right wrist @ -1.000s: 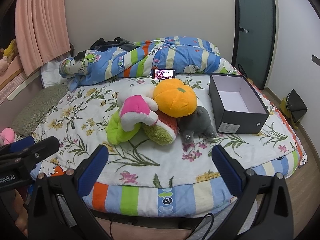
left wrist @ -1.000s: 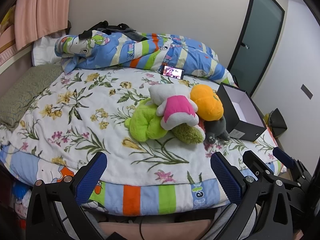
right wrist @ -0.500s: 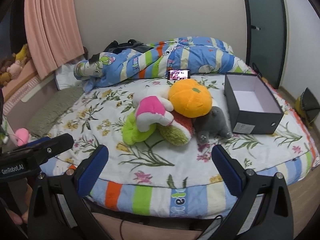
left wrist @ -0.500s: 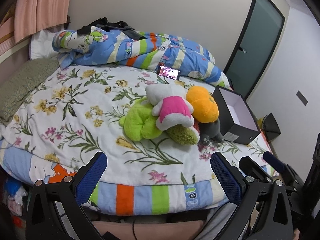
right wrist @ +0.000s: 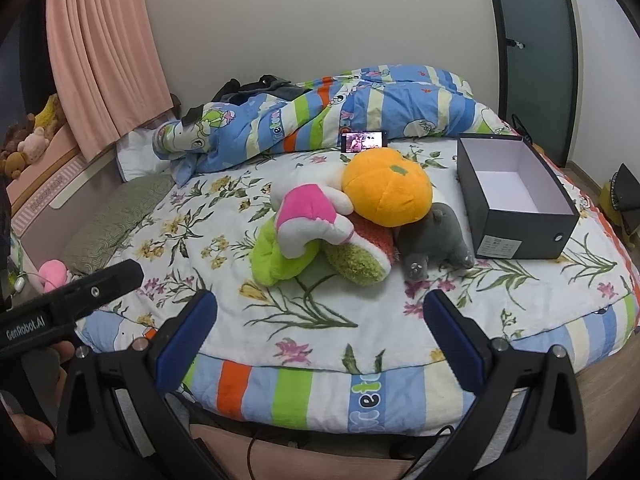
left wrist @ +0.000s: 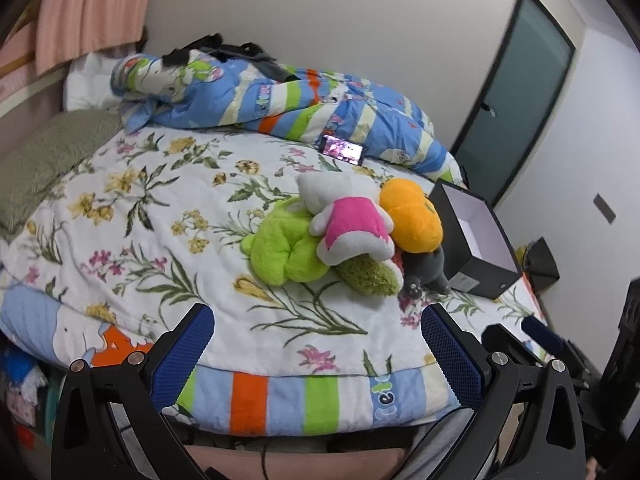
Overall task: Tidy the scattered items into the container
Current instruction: 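Reach the left tool to the white-and-pink plush and grasp it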
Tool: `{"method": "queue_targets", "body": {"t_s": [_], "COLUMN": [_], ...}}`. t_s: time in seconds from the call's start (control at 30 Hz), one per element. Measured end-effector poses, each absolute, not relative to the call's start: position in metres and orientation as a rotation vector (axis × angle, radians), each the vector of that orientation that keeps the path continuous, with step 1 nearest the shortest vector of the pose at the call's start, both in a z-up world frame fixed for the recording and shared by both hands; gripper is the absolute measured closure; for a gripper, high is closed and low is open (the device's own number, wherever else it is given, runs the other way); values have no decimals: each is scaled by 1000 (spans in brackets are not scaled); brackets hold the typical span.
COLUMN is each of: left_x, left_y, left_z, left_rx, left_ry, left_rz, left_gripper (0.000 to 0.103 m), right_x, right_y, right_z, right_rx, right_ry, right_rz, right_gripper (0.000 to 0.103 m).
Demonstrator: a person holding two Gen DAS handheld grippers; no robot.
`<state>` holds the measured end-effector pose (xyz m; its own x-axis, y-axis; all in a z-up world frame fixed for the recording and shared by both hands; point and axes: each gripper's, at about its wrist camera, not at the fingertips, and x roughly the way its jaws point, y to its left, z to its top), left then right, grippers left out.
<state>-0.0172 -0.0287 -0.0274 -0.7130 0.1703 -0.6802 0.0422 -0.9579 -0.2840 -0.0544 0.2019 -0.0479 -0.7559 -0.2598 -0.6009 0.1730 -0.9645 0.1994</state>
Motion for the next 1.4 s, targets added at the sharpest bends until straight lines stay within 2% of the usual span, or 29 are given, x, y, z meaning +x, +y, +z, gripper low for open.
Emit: {"method": "queue_targets", "body": {"t_s": [0.43, 0.8, 1.0, 1.13, 1.4], "left_x": [-35, -82, -123, -154, -217], "left_y": [-38, -49, -59, -65, -60], "left_z": [-46, -70, -83, -92, -113], "left_rx": [-1228, -1278, -1327, -1345, -1387], "left_ry": [-425, -576, -796, -894, -932], "left_rz": [2737, 2564, 2380, 2313, 2246], "left_gripper": [0, 0, 0, 0, 0], "right_x": [-64, -96, -132, -153, -218], "right_y": [202, 192, 177, 173, 180], "right_z": [-61, -86, -101, -106, -141], "right_rx": [976, 1005, 1053, 1021, 1148], "right_ry": [-168, -144, -93, -122, -357], "right_rz": [-2731, -2629, -2552, -2534, -2429], "right_gripper": [0, 0, 0, 0, 6]}}
